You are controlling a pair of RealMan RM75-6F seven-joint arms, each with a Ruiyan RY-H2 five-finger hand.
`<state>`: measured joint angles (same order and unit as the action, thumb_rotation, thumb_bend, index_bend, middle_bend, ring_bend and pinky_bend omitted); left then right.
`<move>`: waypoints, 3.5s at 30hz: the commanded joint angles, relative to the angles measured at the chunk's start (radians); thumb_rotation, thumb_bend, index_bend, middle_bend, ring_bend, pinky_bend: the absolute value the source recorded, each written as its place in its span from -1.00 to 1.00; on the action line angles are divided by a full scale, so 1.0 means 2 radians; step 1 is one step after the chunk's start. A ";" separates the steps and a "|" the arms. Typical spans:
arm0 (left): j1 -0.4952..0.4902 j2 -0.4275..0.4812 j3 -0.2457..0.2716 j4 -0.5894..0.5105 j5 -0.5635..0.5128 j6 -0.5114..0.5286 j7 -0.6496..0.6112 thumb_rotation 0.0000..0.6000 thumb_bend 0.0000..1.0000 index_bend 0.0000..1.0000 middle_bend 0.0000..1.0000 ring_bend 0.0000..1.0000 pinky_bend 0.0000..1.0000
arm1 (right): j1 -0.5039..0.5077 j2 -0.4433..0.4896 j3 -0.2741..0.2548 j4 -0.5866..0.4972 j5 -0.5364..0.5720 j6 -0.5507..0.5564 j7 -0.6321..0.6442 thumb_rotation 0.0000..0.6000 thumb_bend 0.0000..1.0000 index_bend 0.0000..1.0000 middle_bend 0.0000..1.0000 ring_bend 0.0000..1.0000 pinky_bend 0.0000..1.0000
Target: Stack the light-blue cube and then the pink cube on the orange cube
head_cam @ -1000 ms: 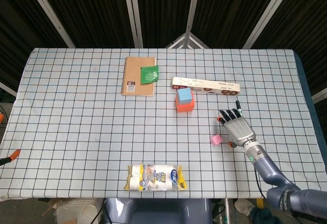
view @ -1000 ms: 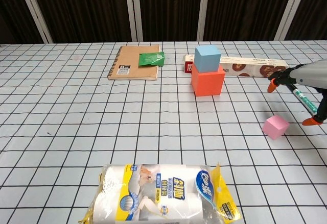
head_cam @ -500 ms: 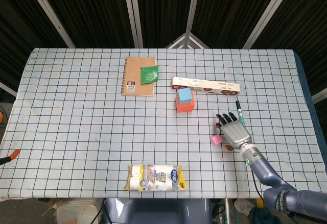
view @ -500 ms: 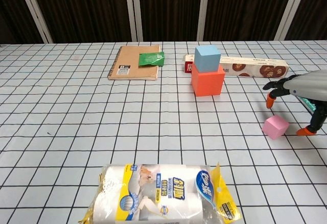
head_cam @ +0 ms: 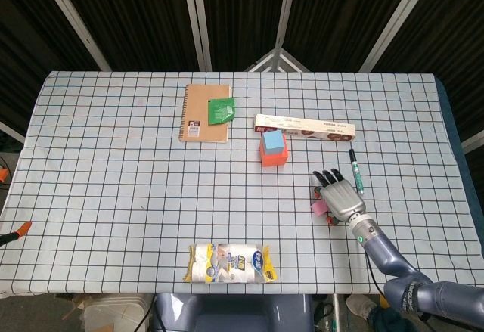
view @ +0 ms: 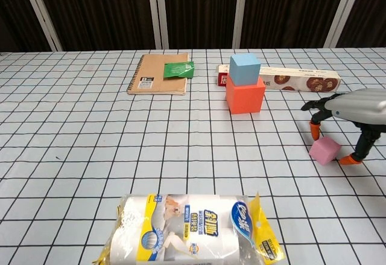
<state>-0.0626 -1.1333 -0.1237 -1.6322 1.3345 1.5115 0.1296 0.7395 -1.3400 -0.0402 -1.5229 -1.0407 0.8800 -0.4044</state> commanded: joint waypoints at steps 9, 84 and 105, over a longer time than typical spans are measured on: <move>0.000 -0.001 0.000 -0.001 -0.003 0.000 0.003 1.00 -0.77 -0.94 -1.00 -1.00 -1.00 | -0.002 0.001 0.012 0.001 -0.001 -0.005 -0.002 1.00 -0.44 -0.14 -1.00 -1.00 -1.00; 0.004 0.005 -0.006 0.005 -0.010 0.004 -0.019 1.00 -0.77 -0.94 -1.00 -1.00 -1.00 | 0.357 0.134 0.042 -0.019 0.557 -0.154 -0.178 1.00 -0.24 0.02 -1.00 -1.00 -1.00; -0.004 0.000 -0.016 0.007 -0.032 -0.008 -0.007 1.00 -0.77 -0.94 -1.00 -1.00 -1.00 | 0.413 0.057 -0.003 0.075 0.552 -0.198 -0.123 1.00 -0.23 0.02 -1.00 -1.00 -1.00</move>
<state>-0.0699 -1.1338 -0.1557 -1.6189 1.2697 1.4958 0.1169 1.5604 -1.2208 -0.0417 -1.3764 0.0640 0.4822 -0.6558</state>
